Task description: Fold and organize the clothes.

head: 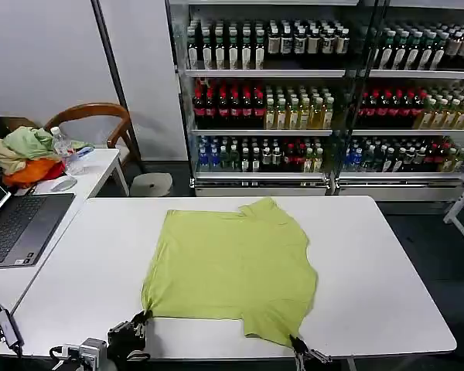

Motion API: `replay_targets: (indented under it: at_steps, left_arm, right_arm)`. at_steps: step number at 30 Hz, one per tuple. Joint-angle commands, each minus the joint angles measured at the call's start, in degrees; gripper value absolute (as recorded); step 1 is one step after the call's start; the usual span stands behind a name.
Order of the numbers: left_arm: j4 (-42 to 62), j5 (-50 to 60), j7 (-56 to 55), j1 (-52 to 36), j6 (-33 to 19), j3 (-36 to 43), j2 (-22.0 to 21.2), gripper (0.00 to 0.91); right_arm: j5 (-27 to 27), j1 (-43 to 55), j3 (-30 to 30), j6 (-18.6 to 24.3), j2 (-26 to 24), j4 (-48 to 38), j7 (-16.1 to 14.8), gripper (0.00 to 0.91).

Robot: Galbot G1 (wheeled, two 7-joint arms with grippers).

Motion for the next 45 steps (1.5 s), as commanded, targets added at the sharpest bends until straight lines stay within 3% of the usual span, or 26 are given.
replay_targets:
  at_steps: [1, 8, 21, 45]
  left_arm:
    - [-1.72, -2.99, 3.11, -2.27, -3.08, -0.25, 2.48, 0.050]
    - [1.31, -7.81, 4.07, -7.59, -4.44, 0.02, 4.50, 0.050]
    - [14.10, -11.90, 5.08, -20.46, -7.42, 4.04, 3.82, 0.050]
    - [19.24, -12.63, 5.38, -25.98, -8.04, 7.19, 3.48, 0.050]
  right_arm:
    - [2.45, 3.00, 1.52, 0.20, -0.36, 3.36, -0.48, 0.000]
    - [5.64, 12.84, 3.25, -2.94, -1.24, 0.98, -0.60, 0.000]
    - [5.69, 30.13, -2.61, -6.32, 1.00, -9.96, -0.25, 0.000]
    - [3.93, 38.09, -5.69, -6.36, 2.82, -20.54, -2.03, 0.000]
